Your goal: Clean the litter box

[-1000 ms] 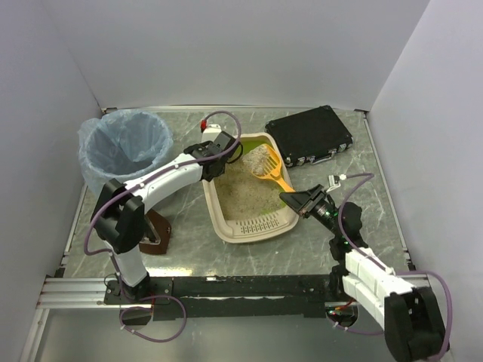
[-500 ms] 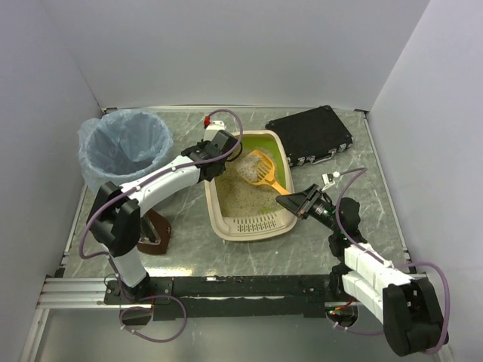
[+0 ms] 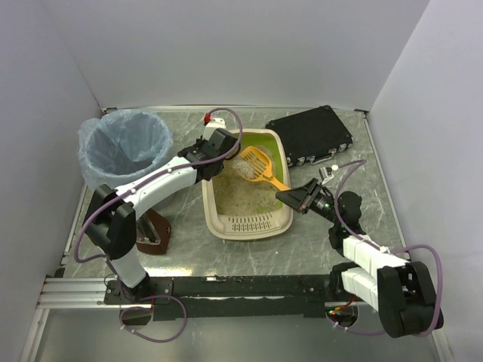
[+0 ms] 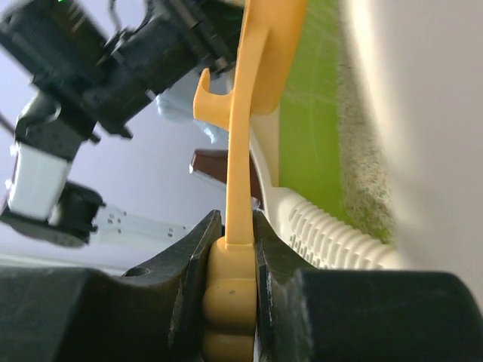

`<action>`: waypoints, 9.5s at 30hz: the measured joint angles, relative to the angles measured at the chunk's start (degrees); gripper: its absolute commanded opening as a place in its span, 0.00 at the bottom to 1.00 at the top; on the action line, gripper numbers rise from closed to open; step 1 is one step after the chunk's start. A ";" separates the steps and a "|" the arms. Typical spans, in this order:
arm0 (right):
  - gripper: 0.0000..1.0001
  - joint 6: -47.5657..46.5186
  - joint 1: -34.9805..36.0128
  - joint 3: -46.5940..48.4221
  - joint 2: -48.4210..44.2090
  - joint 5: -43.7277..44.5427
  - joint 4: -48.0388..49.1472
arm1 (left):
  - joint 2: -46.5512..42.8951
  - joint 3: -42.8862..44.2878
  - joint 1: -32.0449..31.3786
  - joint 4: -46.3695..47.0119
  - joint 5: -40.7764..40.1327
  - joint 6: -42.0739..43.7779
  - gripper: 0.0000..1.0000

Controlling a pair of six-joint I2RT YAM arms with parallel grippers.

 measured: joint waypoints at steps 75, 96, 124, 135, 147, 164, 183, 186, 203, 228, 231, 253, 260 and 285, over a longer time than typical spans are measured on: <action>0.00 -21.42 -0.57 11.93 -4.68 -1.38 -32.52 | 0.35 -2.23 2.80 0.37 2.84 -3.10 0.14; 0.00 -2.84 -1.84 16.35 1.18 -5.07 -30.42 | -6.78 -6.25 4.11 3.61 3.15 -11.58 0.99; 0.00 36.92 1.22 3.26 21.55 -6.43 17.79 | -19.15 -13.14 3.69 6.99 9.73 -13.60 0.99; 0.00 35.36 -1.31 1.92 17.99 -4.37 15.45 | -21.77 -15.37 3.61 6.01 10.43 -15.69 0.99; 0.00 36.85 -0.94 1.42 17.90 -4.37 17.44 | -22.82 -16.33 3.45 5.49 11.93 -16.79 0.99; 0.00 0.96 2.34 27.12 -2.78 -0.94 -27.39 | -35.54 -29.77 2.08 7.13 19.45 -17.90 0.99; 0.00 -9.20 24.94 80.56 33.77 8.70 -52.50 | -47.12 -41.46 1.70 13.29 30.29 -17.68 0.97; 0.00 -13.53 28.89 93.96 41.83 11.78 -58.53 | -47.60 -42.36 1.68 14.64 31.12 -17.86 0.97; 0.00 -55.54 39.12 119.89 61.70 26.16 -73.07 | -48.04 -45.66 1.68 15.96 32.17 -17.86 0.97; 0.01 -112.67 53.20 113.98 56.46 50.23 -71.87 | -48.11 -45.90 1.66 14.91 28.70 -20.17 0.97; 0.04 -108.02 52.15 113.79 55.56 49.48 -71.87 | -47.08 -45.77 1.68 14.40 27.74 -21.14 0.97; 0.00 -50.36 12.83 50.36 1.01 37.77 -70.01 | -6.82 -10.82 1.75 0.57 9.25 -19.71 0.60; 0.00 -51.36 8.13 42.97 1.42 26.82 -70.44 | -0.09 -5.75 1.75 -7.56 4.72 -16.61 0.14; 0.00 -46.64 8.09 53.05 19.76 9.55 -96.45 | 5.99 9.49 -4.57 -12.52 -8.31 -4.66 0.01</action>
